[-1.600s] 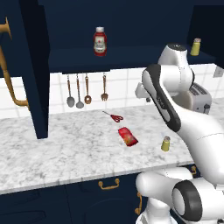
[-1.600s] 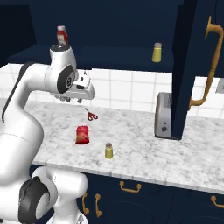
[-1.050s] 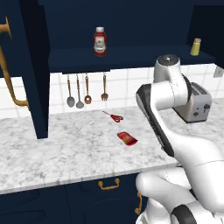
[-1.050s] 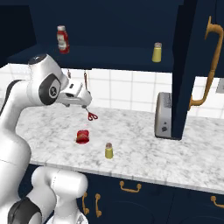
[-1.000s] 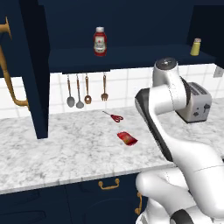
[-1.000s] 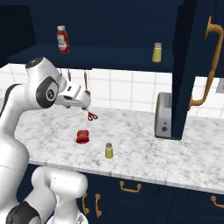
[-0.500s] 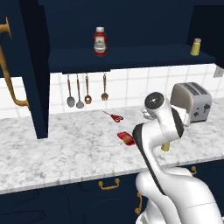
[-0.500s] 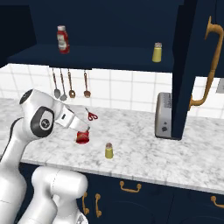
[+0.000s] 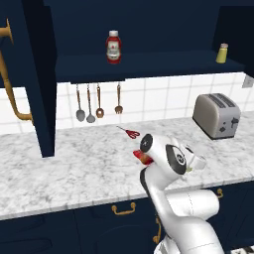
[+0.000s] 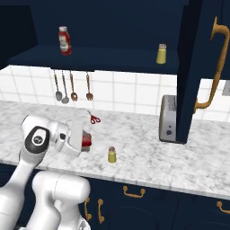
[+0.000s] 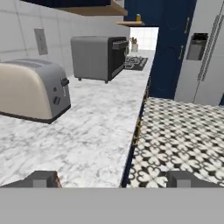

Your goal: Put the shaker and condiment bottle from the counter next to their counterparts in the cabinet.

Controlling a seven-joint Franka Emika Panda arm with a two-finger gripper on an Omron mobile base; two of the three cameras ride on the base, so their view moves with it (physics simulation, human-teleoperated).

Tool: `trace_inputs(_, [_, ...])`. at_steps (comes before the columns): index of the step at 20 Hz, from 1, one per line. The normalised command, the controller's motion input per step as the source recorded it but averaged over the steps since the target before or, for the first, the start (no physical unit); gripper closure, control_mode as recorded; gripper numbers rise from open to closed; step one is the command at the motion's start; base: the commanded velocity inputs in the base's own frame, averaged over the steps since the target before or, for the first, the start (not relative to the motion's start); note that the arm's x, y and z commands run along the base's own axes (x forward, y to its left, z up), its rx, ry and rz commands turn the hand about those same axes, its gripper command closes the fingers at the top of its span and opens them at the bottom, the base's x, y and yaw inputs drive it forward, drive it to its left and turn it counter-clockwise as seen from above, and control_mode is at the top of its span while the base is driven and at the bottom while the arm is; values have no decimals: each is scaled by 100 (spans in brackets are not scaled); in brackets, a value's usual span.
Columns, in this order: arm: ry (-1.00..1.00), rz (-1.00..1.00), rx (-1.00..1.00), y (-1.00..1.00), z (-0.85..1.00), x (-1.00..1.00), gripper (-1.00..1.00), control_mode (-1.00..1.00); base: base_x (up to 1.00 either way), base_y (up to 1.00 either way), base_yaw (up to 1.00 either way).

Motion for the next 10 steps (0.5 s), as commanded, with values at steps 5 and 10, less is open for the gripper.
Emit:
trace_inputs(5, [-24,-12,-2,0,-27,-2,-100,-100,0,0,0])
trace_inputs(10, [-26,-8,-1,-2,-34,0,-100,-100,0,0,0])
